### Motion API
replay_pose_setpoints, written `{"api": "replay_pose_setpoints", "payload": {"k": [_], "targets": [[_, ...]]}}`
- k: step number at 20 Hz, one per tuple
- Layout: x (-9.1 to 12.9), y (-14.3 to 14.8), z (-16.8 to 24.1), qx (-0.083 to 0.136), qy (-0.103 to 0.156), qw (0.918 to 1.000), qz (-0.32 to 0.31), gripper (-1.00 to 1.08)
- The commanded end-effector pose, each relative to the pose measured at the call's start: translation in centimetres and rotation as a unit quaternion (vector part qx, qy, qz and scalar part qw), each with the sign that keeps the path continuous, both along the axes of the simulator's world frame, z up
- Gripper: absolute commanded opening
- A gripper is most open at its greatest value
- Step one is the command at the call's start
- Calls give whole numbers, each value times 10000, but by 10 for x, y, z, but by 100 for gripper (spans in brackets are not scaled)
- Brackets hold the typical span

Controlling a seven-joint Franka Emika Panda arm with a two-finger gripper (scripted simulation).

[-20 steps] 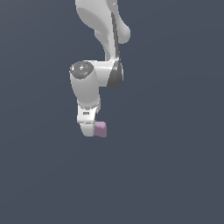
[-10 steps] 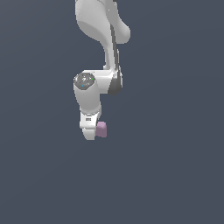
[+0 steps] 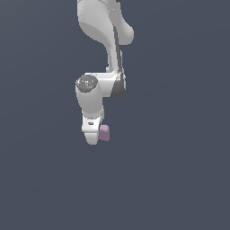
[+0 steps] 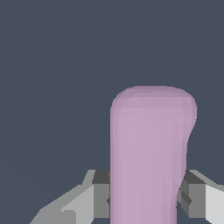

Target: Pick up the object and move it to a goal position.

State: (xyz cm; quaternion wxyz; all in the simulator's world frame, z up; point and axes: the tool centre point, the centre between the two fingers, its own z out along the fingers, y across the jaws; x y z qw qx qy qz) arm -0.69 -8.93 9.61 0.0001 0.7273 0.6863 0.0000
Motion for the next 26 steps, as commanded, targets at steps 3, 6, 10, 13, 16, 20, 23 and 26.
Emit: {"api": "replay_pose_setpoints", "payload": {"k": [3, 6, 10, 13, 16, 20, 23, 26], "targets": [[0, 0, 0, 0, 1, 10000, 0, -100], [-2, 3, 2, 0, 1, 10000, 0, -100], [-8, 13, 9, -2, 0, 10000, 0, -100], [-16, 26, 17, -4, 1, 10000, 0, -100], [-26, 43, 28, -7, 2, 10000, 0, -100], [-44, 72, 47, -14, 3, 10000, 1, -100], [-59, 99, 64, -17, 4, 10000, 1, -100], [-74, 123, 81, -20, 4, 10000, 1, -100]]}}
